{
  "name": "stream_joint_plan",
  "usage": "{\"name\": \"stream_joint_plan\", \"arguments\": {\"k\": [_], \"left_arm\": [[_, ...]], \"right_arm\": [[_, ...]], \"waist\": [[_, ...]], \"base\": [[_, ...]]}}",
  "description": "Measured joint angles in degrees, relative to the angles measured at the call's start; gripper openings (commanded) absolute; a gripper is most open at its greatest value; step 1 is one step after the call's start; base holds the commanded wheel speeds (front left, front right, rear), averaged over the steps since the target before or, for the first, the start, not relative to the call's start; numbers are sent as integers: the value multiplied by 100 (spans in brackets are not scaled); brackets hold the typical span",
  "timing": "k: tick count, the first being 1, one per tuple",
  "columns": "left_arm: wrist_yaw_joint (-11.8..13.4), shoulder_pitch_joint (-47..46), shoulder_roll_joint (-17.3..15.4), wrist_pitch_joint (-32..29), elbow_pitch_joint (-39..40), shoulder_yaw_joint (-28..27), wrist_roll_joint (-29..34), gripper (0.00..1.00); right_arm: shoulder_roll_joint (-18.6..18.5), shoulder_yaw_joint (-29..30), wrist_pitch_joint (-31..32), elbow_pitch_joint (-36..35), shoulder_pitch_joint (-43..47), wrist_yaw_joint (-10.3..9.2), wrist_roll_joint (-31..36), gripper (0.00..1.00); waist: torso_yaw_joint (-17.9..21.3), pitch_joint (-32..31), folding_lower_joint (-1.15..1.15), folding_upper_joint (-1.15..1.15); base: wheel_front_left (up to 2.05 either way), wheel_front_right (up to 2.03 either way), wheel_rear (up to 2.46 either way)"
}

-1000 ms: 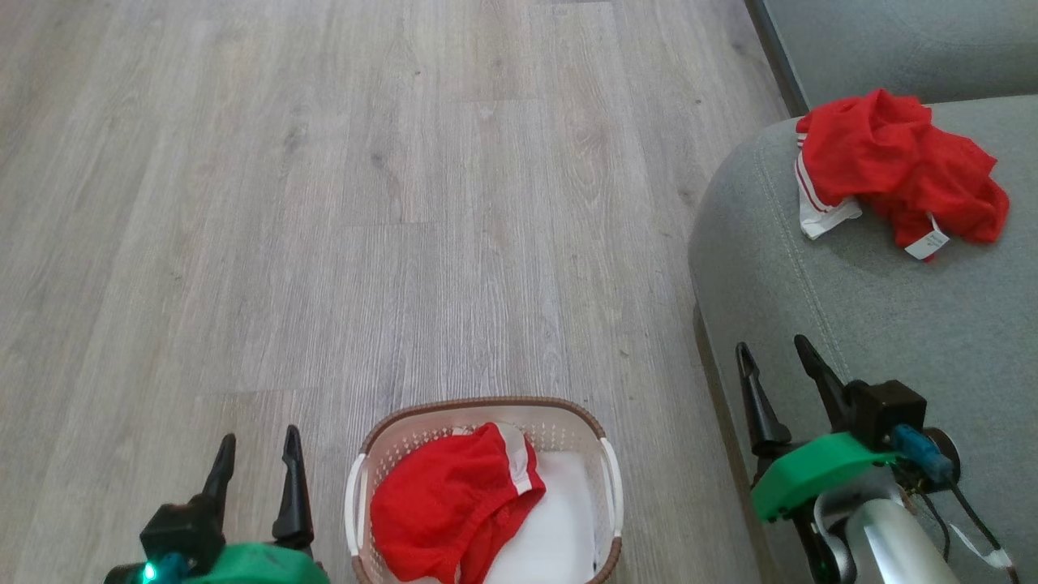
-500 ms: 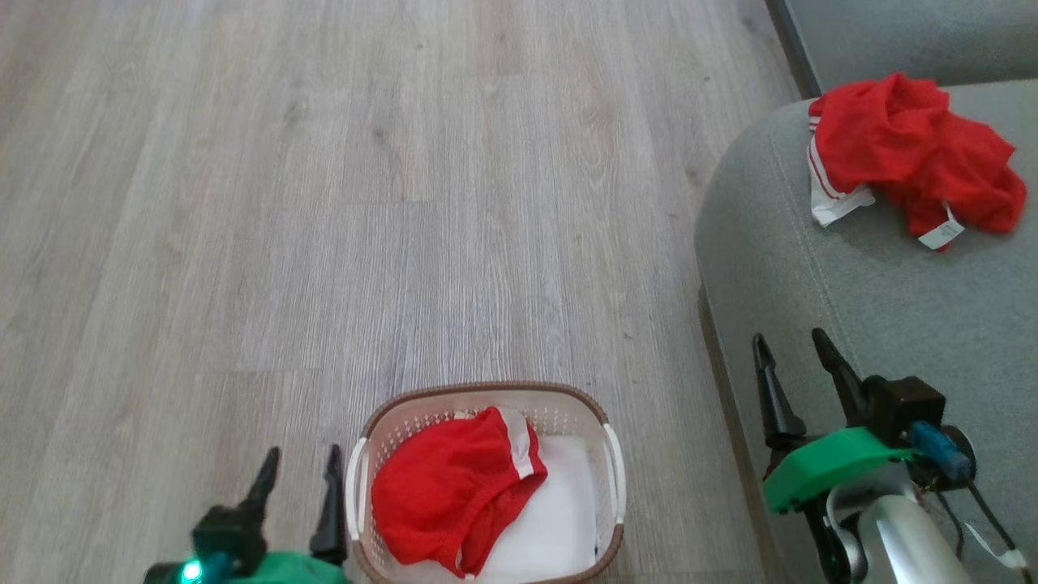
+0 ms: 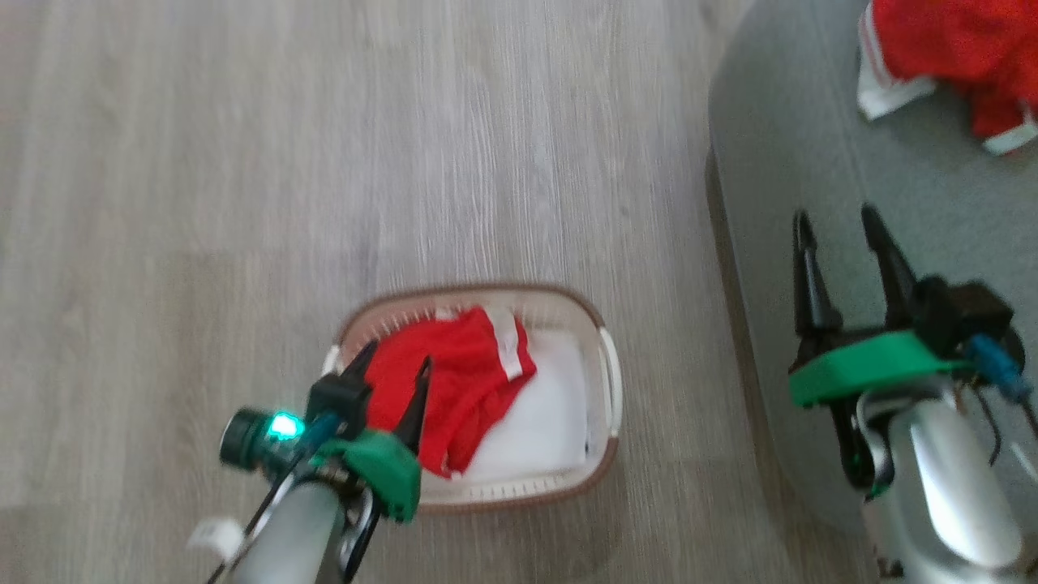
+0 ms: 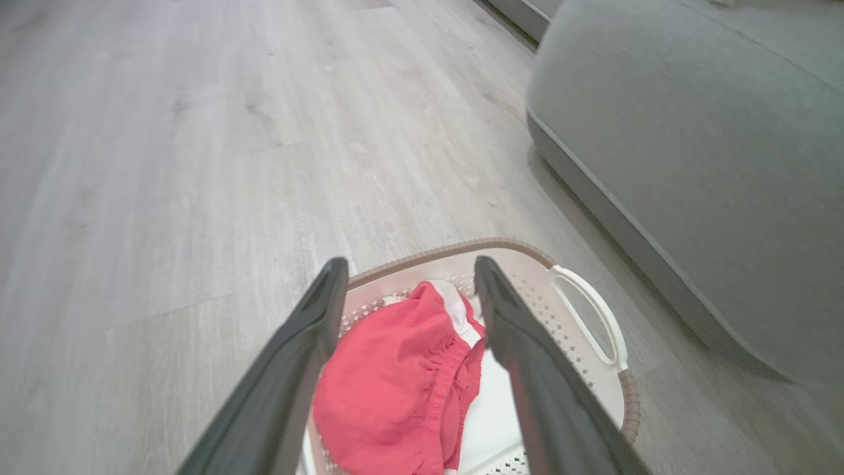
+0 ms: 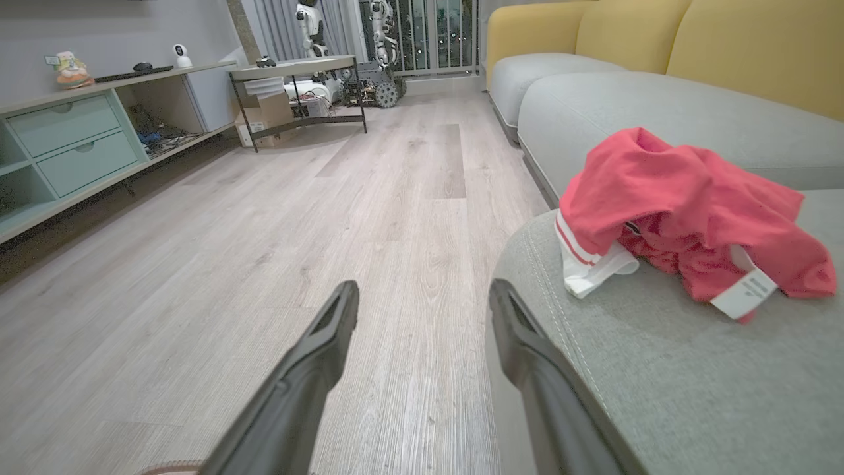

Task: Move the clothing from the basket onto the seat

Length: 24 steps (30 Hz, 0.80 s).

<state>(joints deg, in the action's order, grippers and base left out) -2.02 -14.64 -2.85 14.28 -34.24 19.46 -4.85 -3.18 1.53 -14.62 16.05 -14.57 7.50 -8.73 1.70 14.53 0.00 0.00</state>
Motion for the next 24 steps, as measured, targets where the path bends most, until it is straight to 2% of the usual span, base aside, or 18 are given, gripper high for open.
{"name": "stream_joint_plan", "arguments": {"k": [8, 16, 24], "left_arm": [[-102, -1492, 40, -7, -1452, 626, 425, 100], [-87, -2394, 53, -7, -2596, 960, 511, 100], [253, -3282, 12, -7, -3326, 975, 578, 100]], "right_arm": [[-1, -30, 0, -344, -680, 1, 16, 100], [-2, -165, 0, -709, -1238, 1, -8, 100], [-2, -264, -1, -937, -1576, 1, -44, 100]], "waist": [[206, 1202, 0, 0], [492, 2272, -2, 0], [715, 3104, -2, 0]], "base": [[0, 0, 0], [0, 0, 0], [0, 0, 0]]}}
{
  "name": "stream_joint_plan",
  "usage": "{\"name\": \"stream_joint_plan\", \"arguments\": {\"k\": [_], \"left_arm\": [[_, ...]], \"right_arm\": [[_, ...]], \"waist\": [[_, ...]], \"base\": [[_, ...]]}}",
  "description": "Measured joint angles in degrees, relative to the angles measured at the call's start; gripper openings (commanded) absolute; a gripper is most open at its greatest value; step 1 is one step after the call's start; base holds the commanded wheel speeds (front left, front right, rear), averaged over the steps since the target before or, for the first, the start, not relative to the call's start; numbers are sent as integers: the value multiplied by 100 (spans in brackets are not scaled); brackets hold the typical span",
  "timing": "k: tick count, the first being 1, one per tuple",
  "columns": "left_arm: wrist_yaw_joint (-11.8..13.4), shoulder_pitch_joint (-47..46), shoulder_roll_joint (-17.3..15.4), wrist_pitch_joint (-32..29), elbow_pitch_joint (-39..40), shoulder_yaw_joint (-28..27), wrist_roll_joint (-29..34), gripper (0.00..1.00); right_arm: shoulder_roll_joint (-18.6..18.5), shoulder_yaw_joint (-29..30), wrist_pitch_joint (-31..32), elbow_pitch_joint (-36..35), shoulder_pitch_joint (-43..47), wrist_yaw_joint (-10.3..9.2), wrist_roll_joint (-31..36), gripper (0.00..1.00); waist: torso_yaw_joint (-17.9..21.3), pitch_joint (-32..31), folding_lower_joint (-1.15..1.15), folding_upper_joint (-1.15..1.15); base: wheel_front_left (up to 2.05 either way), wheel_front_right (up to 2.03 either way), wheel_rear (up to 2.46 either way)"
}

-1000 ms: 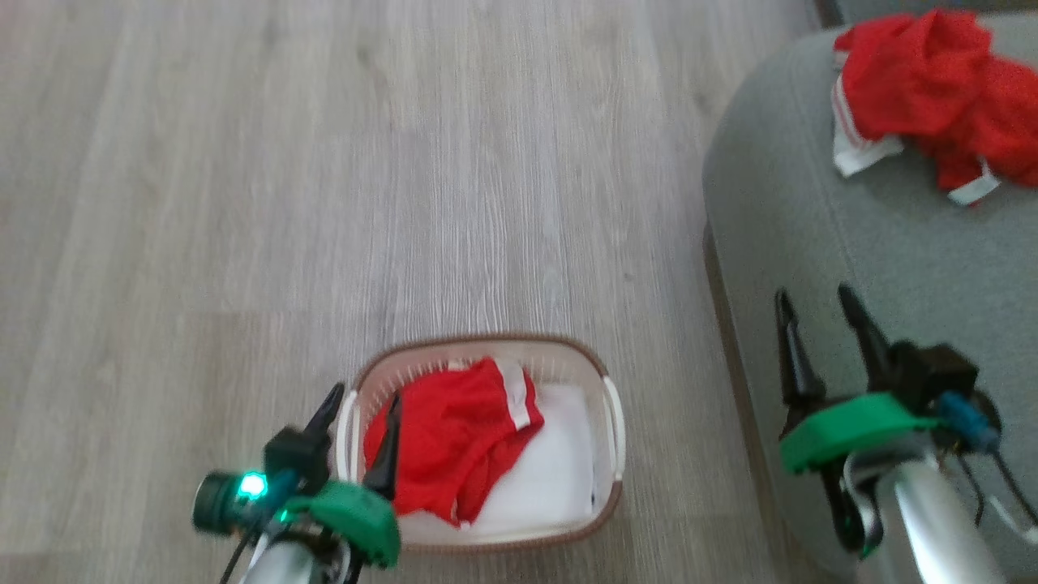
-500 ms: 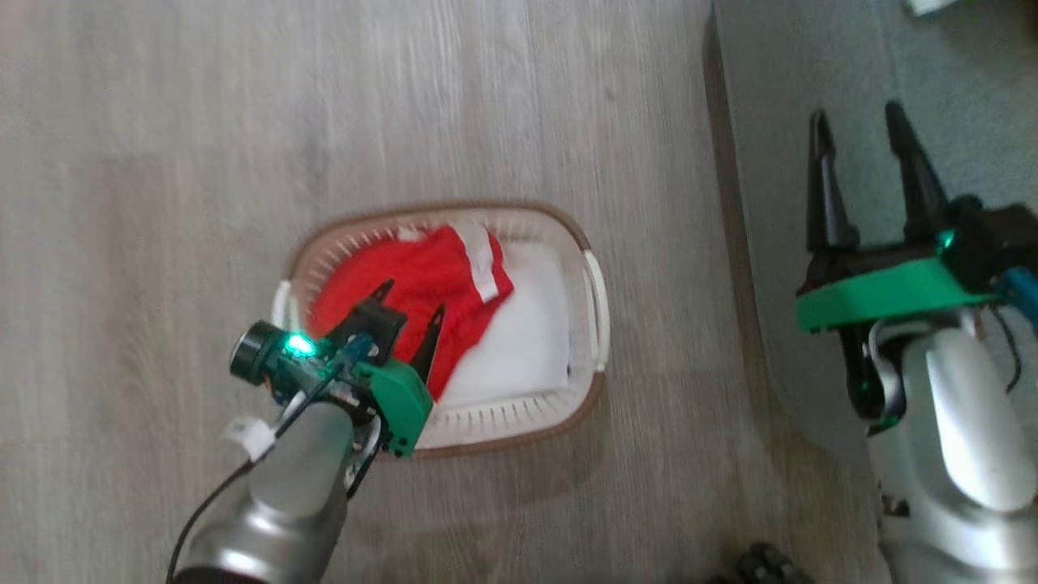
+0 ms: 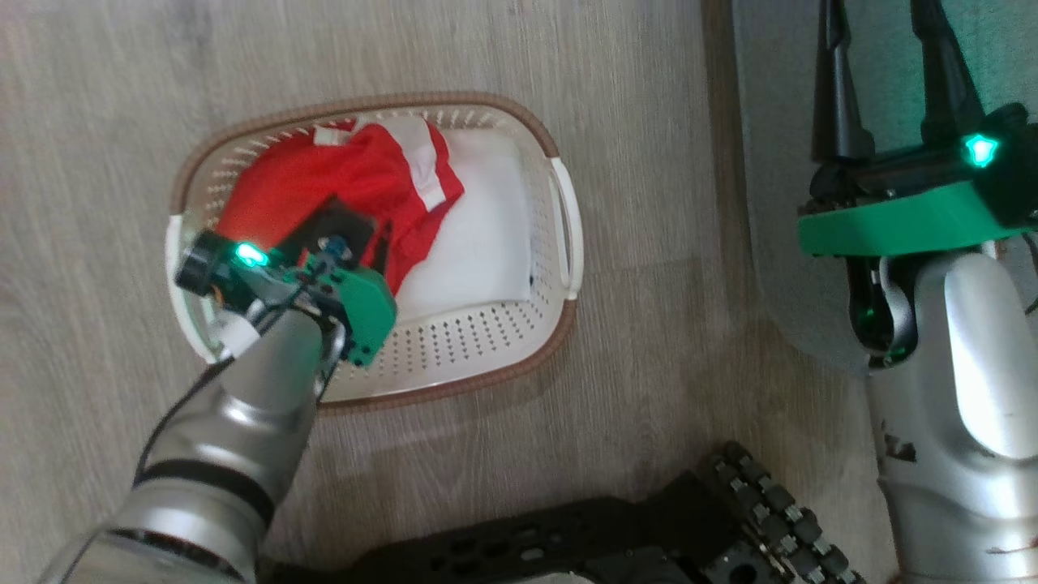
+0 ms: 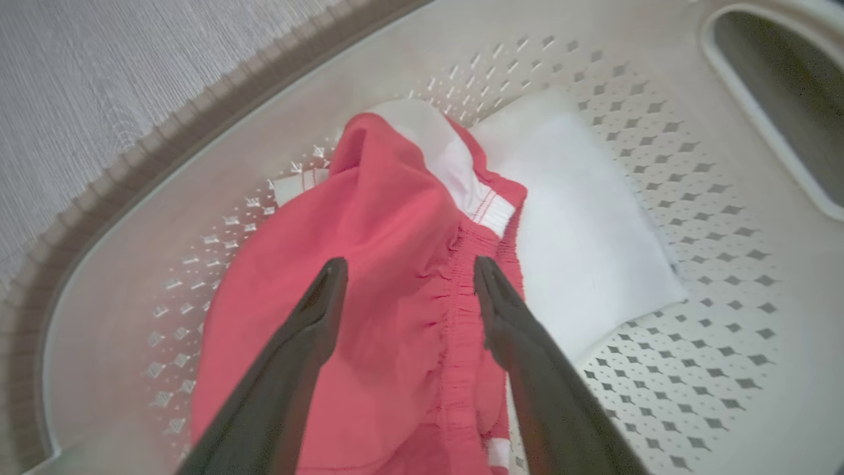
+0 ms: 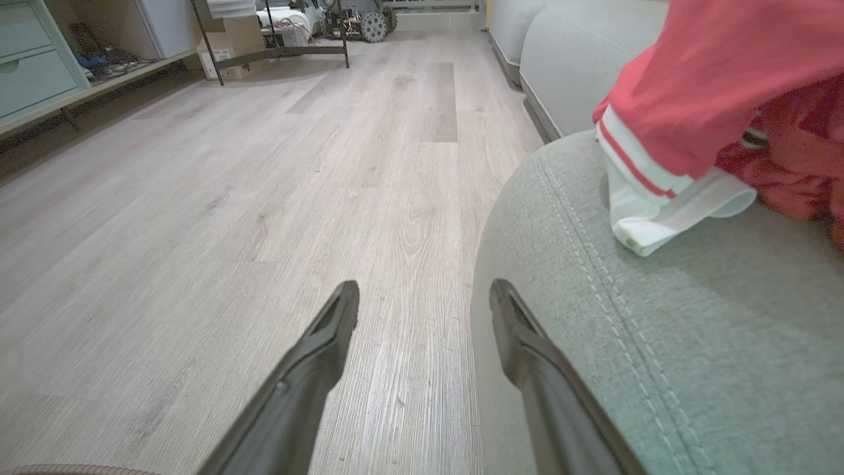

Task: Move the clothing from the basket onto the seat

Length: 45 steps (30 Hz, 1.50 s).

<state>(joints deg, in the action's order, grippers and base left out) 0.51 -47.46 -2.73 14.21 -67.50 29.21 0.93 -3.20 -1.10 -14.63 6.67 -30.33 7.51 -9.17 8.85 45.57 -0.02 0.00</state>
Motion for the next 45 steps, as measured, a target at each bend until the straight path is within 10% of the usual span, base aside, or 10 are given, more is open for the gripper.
{"name": "stream_joint_plan", "arguments": {"k": [11, 12, 13, 15, 27, 45], "left_arm": [[492, -499, -96, -78, -491, 148, 140, 97], [515, -505, -96, -78, -503, 152, 140, 85], [524, -507, -96, -78, -513, 154, 138, 45], [522, -506, -87, -78, -533, 172, 133, 0], [238, -260, -8, -8, -372, 131, -309, 0], [-197, 933, 43, 7, 1629, 62, -1093, 0]], "right_arm": [[0, -167, 0, -87, -216, 0, -101, 100], [0, -178, 0, -86, -216, 0, -103, 100], [0, -191, 0, -86, -221, 0, -122, 100], [0, -212, 0, -78, -241, 0, -144, 100], [0, -242, 0, 275, -258, 0, -151, 100], [0, -170, 1, 1391, 1183, 0, 48, 100]], "waist": [[142, 504, 1, 0], [150, 512, 1, 0], [159, 518, 1, 0], [174, 502, 1, 0], [150, -93, 2, 0], [-158, -2697, 2, 0]], "base": [[0, 0, 0], [0, 0, 0], [0, 0, 0], [0, 0, 0], [0, 0, 0], [0, 0, 0]]}}
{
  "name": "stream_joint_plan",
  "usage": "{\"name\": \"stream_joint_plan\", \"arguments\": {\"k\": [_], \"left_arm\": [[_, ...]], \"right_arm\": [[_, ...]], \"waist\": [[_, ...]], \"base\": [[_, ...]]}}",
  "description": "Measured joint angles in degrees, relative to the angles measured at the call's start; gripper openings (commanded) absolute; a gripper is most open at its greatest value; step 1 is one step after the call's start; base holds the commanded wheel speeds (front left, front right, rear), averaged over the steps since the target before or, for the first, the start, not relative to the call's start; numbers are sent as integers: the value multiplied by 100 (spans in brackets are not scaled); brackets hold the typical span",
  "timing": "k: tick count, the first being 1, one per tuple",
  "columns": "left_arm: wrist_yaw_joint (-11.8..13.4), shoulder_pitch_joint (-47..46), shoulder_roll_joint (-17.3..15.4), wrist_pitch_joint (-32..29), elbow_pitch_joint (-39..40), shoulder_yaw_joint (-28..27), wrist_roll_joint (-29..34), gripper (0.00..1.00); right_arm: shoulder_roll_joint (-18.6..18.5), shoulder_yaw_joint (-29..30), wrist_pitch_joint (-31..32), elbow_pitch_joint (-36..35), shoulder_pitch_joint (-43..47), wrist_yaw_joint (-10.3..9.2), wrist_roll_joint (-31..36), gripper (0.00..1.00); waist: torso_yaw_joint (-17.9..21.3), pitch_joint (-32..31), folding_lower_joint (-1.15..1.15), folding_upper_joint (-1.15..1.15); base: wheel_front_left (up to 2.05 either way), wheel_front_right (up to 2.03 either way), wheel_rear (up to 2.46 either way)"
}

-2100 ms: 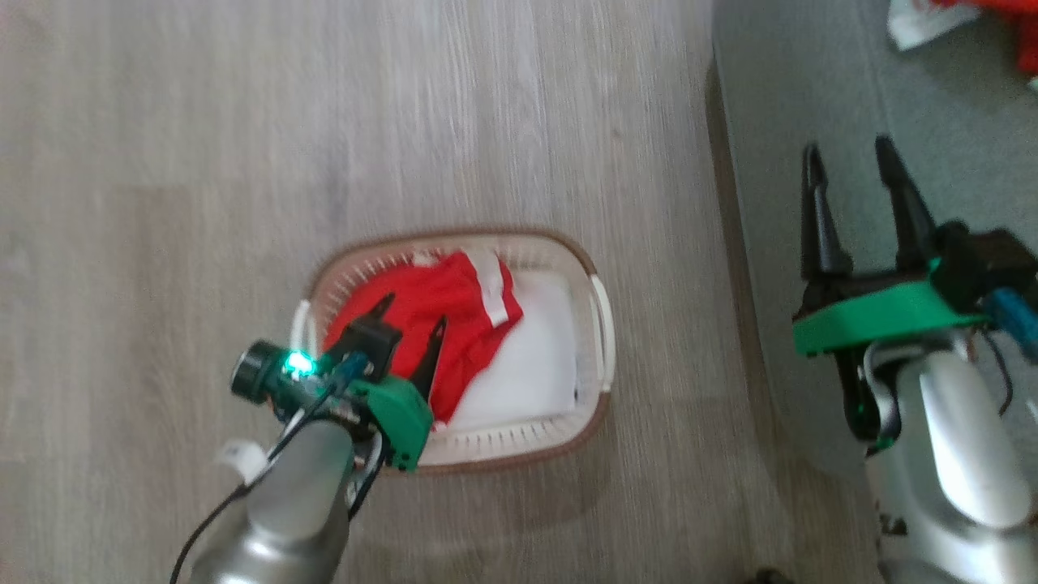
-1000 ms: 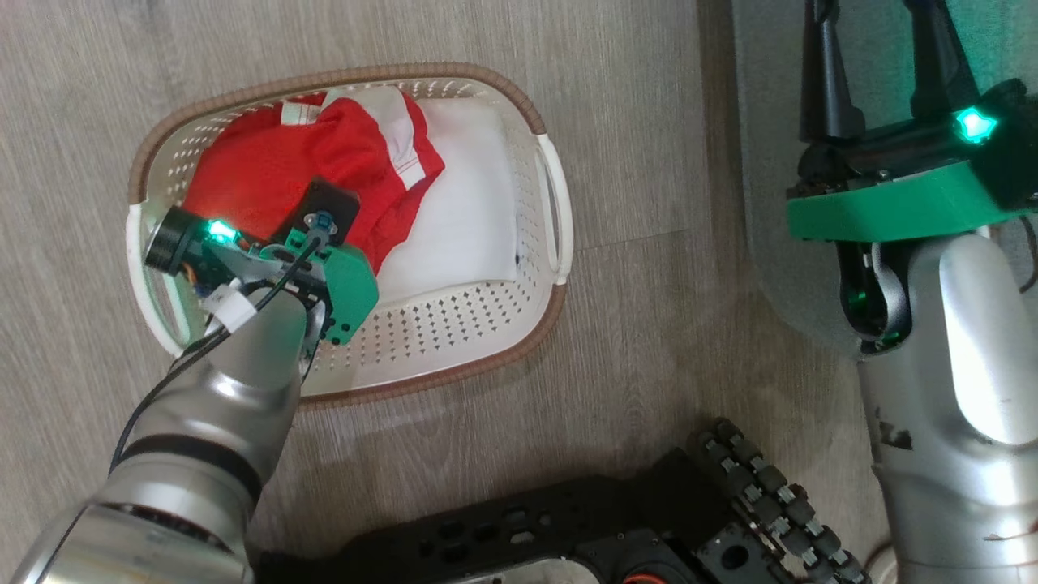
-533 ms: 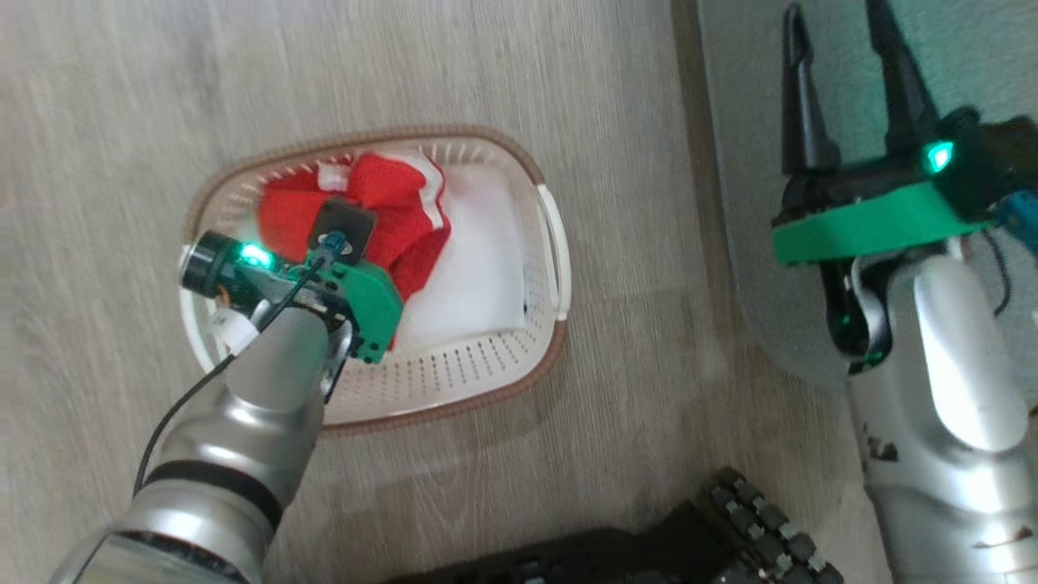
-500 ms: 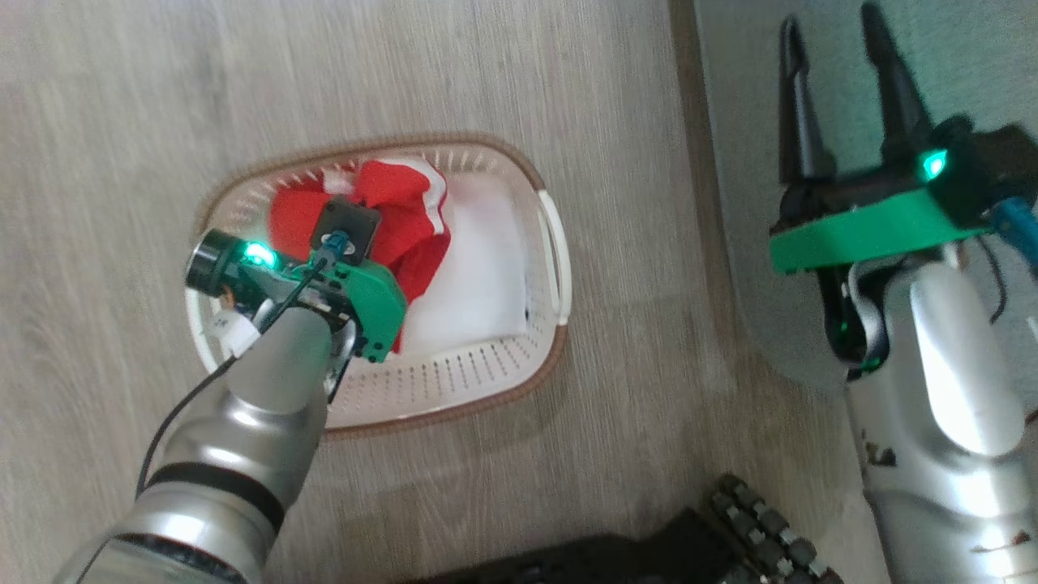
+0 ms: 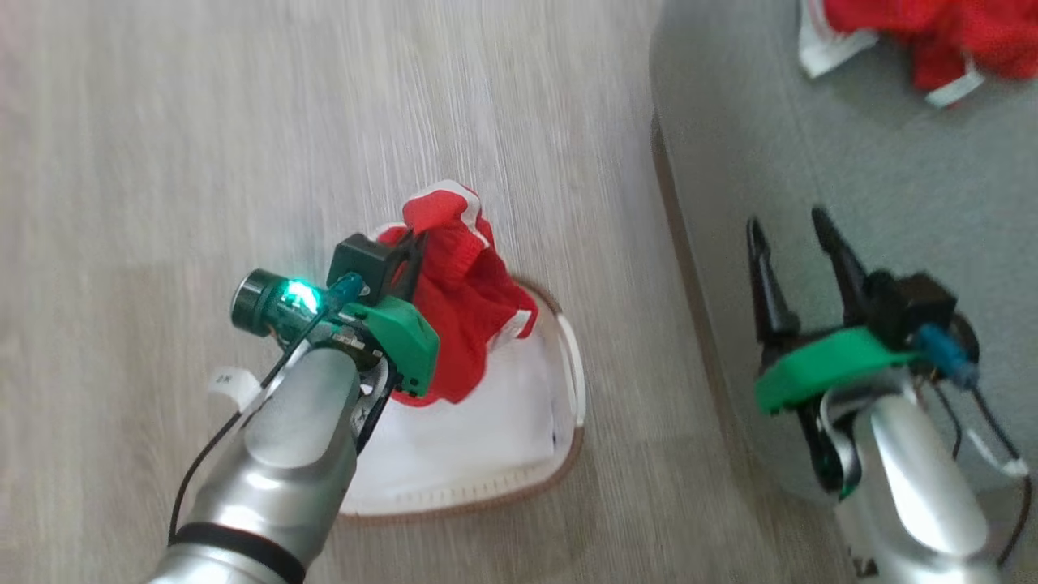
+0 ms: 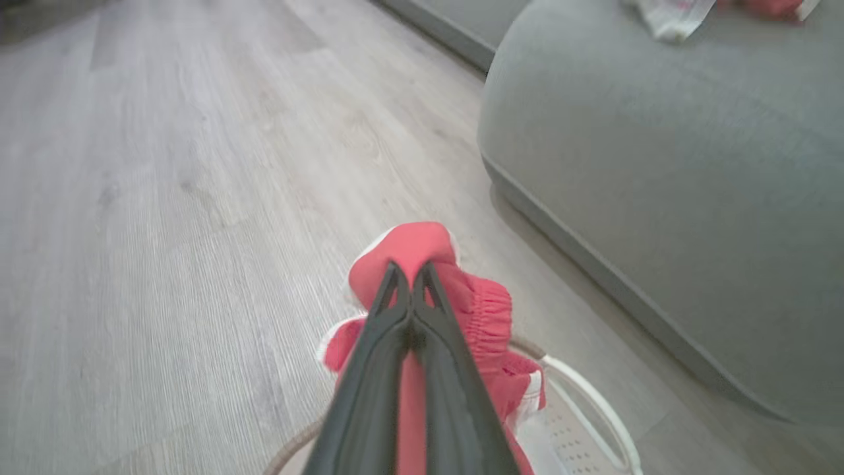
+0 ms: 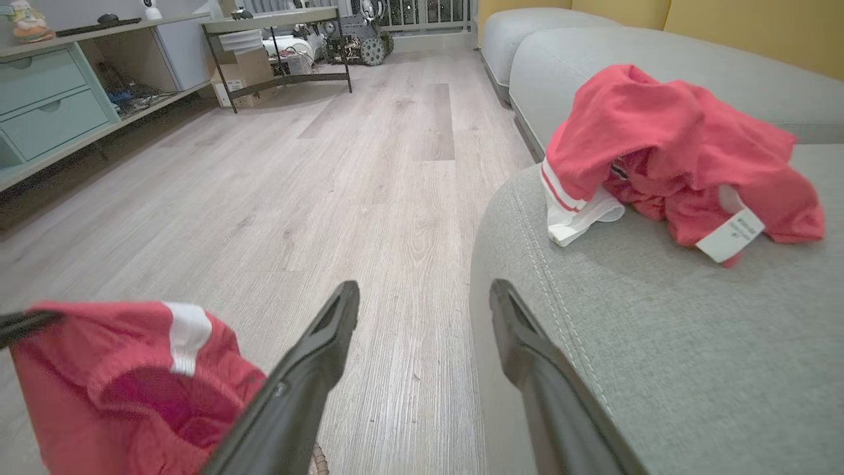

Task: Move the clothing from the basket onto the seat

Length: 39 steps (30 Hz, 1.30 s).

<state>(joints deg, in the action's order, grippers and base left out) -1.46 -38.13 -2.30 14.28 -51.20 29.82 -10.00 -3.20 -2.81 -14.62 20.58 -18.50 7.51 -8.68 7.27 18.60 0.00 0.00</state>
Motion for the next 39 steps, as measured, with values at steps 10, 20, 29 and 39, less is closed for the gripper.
{"name": "stream_joint_plan", "arguments": {"k": [10, 20, 29, 39], "left_arm": [[-12, 261, 11, -102, 497, -29, -305, 0], [-8, 127, 32, -528, 1163, 98, -348, 0], [-37, 55, 38, -782, 1735, 417, -556, 0], [109, 37, 36, -1000, 2045, 849, -802, 0]], "right_arm": [[1, -146, 0, 320, 721, -1, 47, 100], [0, -973, 0, 359, 775, -1, -252, 100], [-9, -2115, 1, 588, 485, -1, -541, 100], [-16, -3340, 0, 790, -168, 0, -1166, 100]], "waist": [[-32, -1491, 0, 0], [-98, -2194, 0, 0], [-282, -2431, 0, 0], [-435, -2577, 0, 0]], "base": [[0, 0, 0], [0, 0, 0], [0, 0, 0], [0, 0, 0]]}}
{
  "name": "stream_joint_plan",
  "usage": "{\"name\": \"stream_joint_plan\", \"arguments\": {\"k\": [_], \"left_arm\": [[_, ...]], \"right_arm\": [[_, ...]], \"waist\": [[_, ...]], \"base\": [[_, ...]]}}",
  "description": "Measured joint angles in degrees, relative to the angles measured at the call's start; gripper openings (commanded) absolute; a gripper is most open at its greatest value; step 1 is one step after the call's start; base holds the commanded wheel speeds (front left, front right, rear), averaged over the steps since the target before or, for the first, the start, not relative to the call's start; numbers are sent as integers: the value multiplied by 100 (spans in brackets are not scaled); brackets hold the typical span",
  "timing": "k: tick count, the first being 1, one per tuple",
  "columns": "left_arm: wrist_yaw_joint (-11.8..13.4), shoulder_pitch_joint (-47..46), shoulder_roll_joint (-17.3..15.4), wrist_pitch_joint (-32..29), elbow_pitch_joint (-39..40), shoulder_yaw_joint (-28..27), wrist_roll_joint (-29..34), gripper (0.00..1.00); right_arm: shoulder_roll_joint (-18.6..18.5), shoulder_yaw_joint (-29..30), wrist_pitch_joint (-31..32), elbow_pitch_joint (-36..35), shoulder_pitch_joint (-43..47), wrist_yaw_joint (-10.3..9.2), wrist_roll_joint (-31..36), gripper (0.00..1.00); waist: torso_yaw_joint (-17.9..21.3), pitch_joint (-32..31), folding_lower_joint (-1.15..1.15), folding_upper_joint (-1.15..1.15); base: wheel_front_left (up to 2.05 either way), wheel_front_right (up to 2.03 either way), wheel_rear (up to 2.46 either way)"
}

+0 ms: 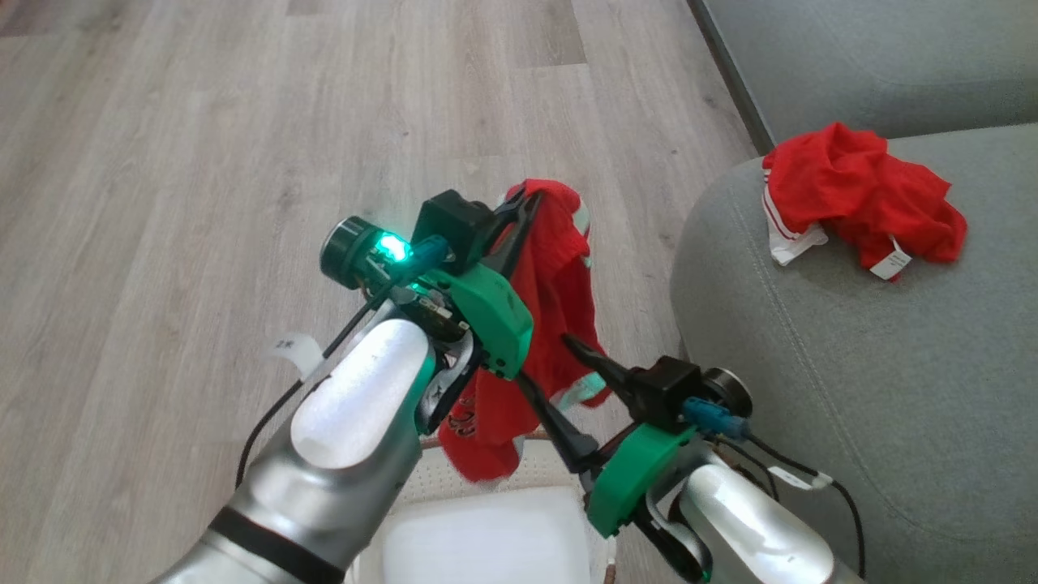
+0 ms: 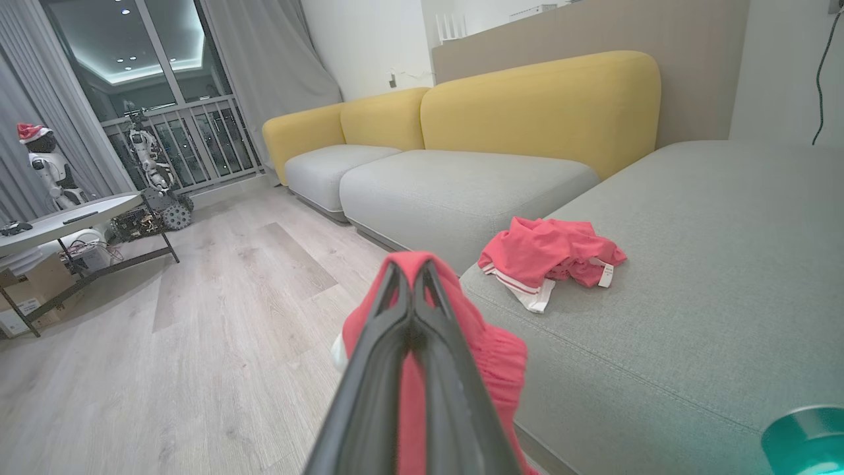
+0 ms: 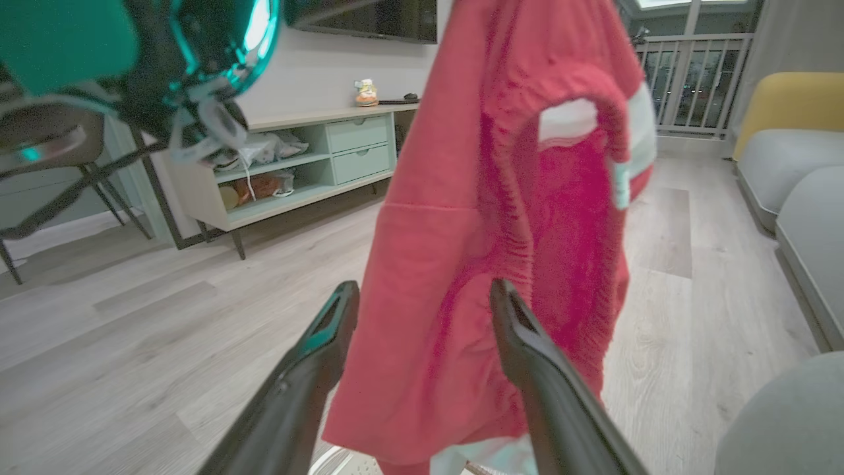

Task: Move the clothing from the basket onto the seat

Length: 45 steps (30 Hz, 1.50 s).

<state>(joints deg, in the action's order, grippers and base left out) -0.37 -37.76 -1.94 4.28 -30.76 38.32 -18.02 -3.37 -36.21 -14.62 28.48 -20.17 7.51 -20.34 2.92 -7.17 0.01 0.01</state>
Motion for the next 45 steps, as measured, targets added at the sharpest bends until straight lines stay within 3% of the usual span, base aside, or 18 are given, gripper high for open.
{"name": "stream_joint_plan", "arguments": {"k": [4, 11, 12, 13, 14, 15, 25, 26, 28, 29, 39, 45], "left_arm": [[92, -74, 0, -75, 103, 234, -144, 0], [249, -154, -3, -126, 312, 636, -416, 0], [274, -165, -5, -127, 332, 679, -450, 0], [299, -181, -8, -130, 346, 727, -475, 0], [309, -193, -5, -135, 357, 750, -502, 0], [337, -198, -5, -135, 368, 761, -503, 0], [446, -188, -78, 0, 211, 719, -694, 0], [444, -185, -101, 57, 185, 709, -703, 38], [446, -171, -148, 144, 118, 689, -703, 91], [447, -157, -175, 189, 74, 675, -704, 100], [512, 419, -344, 600, -243, 534, -912, 100], [524, 586, -335, 753, -269, 561, -949, 100]], "right_arm": [[-11, -388, 1, 305, -227, 0, -242, 100], [-22, -542, 1, 725, -565, -1, -519, 99], [-22, -546, 1, 760, -598, 0, -546, 62], [-22, -552, 1, 792, -633, 0, -552, 40], [-22, -553, 1, 806, -654, 0, -555, 11], [-22, -554, 1, 824, -665, 0, -556, 0], [-23, -209, 1, 814, -733, 0, -472, 0], [-22, -146, 1, 788, -733, 0, -428, 0], [-23, -4, 1, 727, -738, 0, -350, 0], [-23, 80, 1, 693, -739, 0, -302, 0], [-46, 1056, 1, 447, -912, -1, 404, 0], [-249, 1392, 1, 293, -982, 0, 616, 0]], "waist": [[-95, -7, 0, 0], [-310, 2, 0, 0], [-334, 6, 0, 0], [-355, 11, 0, 0], [-371, 17, 0, 0], [-382, 22, 0, 0], [-230, 92, 0, -1], [-202, 101, 0, -1], [-137, 119, 0, -1], [-104, 127, 0, -1], [374, 220, 0, -1], [748, 271, 0, -1]], "base": [[0, 0, 0], [0, 0, 0], [0, 0, 0], [0, 0, 0], [0, 0, 0], [0, 0, 0], [0, 0, 0], [0, 0, 0], [0, 0, 0], [0, 0, 0], [0, 0, 0], [0, 0, 0]]}}
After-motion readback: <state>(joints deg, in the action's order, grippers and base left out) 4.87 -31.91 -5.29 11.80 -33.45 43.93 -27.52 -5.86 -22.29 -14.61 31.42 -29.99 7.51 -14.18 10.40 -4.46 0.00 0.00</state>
